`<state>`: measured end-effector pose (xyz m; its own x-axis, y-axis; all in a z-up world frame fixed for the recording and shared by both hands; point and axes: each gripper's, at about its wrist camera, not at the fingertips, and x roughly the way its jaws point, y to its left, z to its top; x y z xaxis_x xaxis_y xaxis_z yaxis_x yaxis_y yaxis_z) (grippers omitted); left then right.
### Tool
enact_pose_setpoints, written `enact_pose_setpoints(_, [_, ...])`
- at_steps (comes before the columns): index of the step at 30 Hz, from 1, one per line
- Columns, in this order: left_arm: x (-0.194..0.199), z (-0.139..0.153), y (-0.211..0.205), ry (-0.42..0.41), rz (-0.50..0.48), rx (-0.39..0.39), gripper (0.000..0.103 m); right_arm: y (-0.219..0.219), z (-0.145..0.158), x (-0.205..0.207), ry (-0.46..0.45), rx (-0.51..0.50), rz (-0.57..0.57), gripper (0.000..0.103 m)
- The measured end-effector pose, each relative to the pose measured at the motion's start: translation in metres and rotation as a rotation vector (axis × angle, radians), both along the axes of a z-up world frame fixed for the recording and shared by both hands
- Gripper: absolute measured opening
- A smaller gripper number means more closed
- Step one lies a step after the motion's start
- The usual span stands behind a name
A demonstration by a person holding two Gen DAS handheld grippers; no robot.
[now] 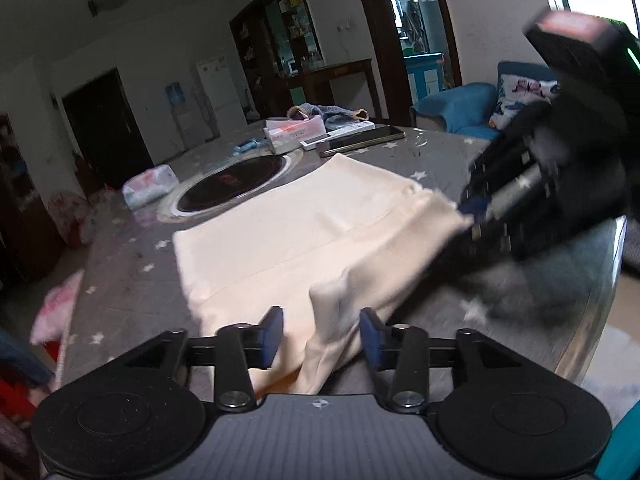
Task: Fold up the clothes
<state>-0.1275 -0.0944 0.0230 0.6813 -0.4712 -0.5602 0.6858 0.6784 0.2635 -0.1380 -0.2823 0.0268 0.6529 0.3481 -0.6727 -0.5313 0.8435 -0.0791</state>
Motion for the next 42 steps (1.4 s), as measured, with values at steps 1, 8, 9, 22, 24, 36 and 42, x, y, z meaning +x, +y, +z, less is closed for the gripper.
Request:
enact_pose_setpoints(1, [-0.002,-0.003,0.001,-0.005,-0.006,0.013,0.046,-0.003,0.002,0.002,0.008,0.019,-0.008,0.015])
enact_pose_setpoints(8, [0.003,-0.012,0.009,-0.023,-0.008,0.069,0.045,-0.013,0.013,0.009,0.004,0.085,-0.042,0.012])
enact_pose_setpoints(9, [0.005,-0.013,0.01,-0.026,-0.008,0.076,0.039,-0.014,0.014,0.009,0.0,0.09,-0.044,0.011])
enact_pose_setpoints(22, [-0.02,-0.005,0.025,-0.017,-0.003,0.072,0.008,-0.01,0.028,-0.017,-0.042,0.091,-0.014,0.008])
enact_pose_setpoints(24, [-0.036,-0.001,0.028,-0.013,-0.016,0.069,0.008,-0.009,0.033,-0.03,-0.036,0.094,0.002,0.008])
enact_pose_setpoints(36, [-0.108,0.021,0.047,0.054,-0.039,0.021,0.008,-0.003,0.058,-0.106,0.032,0.099,0.088,0.008])
enact_pose_setpoints(42, [-0.089,0.032,0.044,0.043,-0.018,-0.015,0.008,-0.005,0.068,-0.099,-0.002,0.098,0.072,0.008])
